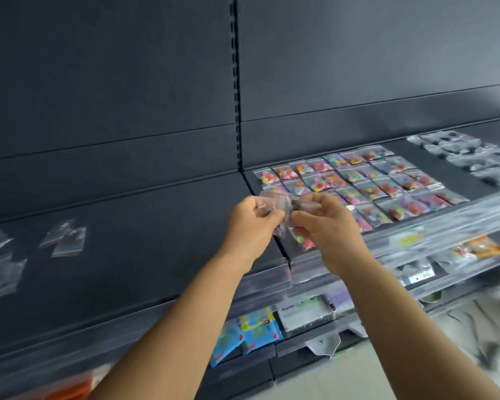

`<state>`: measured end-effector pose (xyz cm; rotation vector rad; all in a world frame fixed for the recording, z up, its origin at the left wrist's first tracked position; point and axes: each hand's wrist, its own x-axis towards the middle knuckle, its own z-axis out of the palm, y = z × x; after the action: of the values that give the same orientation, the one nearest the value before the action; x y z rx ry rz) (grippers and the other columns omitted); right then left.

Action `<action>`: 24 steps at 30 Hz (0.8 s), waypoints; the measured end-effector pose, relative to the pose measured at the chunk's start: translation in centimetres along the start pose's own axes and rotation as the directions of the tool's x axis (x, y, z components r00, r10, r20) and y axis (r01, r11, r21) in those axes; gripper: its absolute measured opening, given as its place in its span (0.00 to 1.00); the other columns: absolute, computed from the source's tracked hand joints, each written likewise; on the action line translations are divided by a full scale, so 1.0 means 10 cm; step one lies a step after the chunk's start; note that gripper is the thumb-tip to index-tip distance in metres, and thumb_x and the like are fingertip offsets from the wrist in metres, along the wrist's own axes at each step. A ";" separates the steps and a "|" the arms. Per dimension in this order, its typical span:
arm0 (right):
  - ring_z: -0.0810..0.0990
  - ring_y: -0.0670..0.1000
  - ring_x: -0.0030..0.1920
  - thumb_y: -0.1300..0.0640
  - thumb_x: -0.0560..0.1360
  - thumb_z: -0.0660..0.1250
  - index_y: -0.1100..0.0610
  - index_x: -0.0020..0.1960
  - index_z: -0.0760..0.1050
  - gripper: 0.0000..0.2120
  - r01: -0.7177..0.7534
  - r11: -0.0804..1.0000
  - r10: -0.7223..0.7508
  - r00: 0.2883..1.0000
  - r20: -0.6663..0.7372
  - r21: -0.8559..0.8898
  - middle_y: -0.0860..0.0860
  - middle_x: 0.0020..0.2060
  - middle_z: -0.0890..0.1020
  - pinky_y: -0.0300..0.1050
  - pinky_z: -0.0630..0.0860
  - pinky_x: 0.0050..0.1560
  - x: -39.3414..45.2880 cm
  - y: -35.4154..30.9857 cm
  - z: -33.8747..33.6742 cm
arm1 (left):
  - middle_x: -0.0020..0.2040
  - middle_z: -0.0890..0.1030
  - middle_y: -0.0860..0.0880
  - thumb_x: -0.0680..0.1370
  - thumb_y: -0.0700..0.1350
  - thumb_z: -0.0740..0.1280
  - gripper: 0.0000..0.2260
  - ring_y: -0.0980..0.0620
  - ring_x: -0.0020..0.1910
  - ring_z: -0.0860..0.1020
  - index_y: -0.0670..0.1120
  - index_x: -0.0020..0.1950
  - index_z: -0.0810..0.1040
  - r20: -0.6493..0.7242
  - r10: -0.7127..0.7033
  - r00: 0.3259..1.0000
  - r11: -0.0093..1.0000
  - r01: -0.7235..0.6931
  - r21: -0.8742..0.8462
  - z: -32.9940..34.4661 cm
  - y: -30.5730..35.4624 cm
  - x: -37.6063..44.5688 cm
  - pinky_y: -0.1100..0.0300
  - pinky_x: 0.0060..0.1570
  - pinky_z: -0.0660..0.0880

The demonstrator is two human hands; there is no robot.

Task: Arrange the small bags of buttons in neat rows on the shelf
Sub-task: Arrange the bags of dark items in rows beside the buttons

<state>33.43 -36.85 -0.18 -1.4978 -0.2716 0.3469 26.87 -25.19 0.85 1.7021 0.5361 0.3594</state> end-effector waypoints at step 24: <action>0.78 0.55 0.36 0.62 0.72 0.70 0.57 0.38 0.82 0.05 -0.064 0.986 0.003 0.930 -0.368 -0.153 0.59 0.34 0.83 0.49 0.77 0.40 0.09 -0.20 -3.98 | 0.36 0.81 0.52 0.74 0.42 0.69 0.04 0.56 0.35 0.77 0.50 0.41 0.80 0.367 0.230 0.901 0.964 -0.263 0.041 3.94 0.67 0.13 0.58 0.38 0.77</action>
<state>49.65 -73.24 -0.54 -1.6967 0.0261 0.0668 49.30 -58.31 -0.48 1.8746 0.0650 0.1959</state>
